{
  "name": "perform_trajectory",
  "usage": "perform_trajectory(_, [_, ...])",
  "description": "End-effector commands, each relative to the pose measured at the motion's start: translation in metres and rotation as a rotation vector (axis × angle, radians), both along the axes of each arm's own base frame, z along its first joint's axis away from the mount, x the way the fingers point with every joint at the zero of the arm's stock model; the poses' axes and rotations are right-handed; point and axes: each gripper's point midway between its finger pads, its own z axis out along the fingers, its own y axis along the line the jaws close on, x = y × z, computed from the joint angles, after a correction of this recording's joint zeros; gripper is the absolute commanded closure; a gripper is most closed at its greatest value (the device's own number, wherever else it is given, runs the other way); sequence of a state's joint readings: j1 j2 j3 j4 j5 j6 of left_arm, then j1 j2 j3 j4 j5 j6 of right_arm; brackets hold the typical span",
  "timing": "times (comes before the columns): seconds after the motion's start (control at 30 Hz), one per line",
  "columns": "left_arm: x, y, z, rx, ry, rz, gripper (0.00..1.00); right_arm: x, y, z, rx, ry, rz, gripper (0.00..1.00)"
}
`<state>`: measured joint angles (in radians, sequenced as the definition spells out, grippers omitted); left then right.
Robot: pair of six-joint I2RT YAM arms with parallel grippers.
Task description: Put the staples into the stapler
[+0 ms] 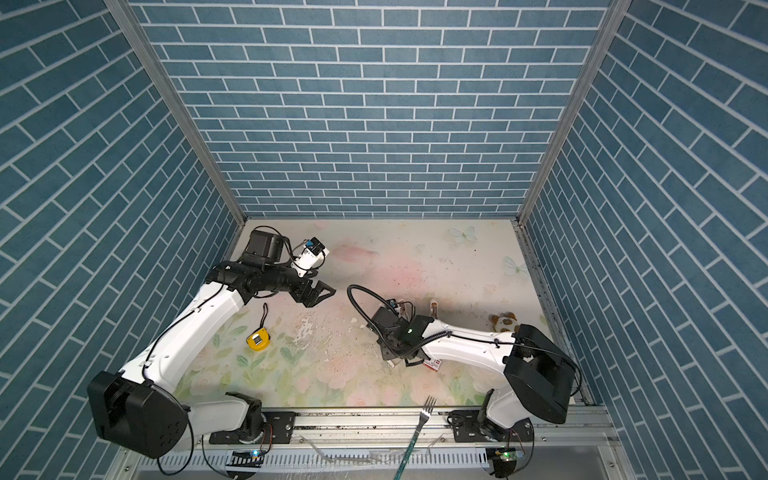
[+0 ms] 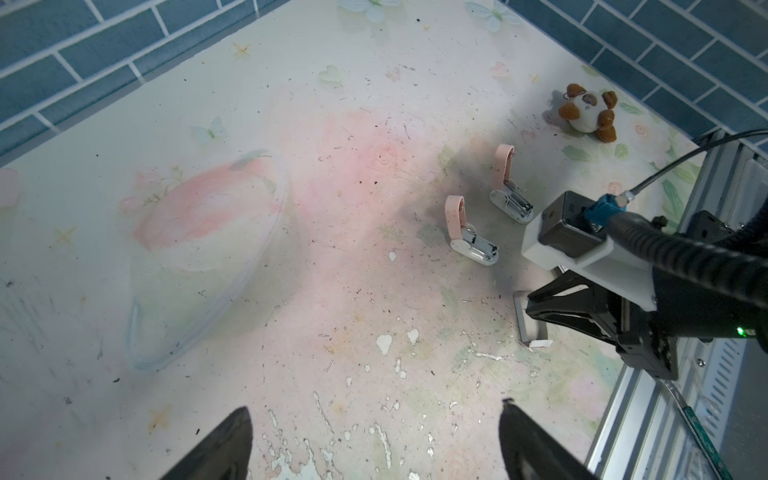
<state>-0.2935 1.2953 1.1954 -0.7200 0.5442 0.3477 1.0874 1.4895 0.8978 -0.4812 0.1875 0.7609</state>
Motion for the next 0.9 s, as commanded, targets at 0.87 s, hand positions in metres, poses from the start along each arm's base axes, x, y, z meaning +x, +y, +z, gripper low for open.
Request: perform_trajectory(0.87, [0.002,0.005,-0.002,-0.022,0.007,0.029,0.06,0.069,-0.094,0.022,0.035,-0.157,-0.183,0.91])
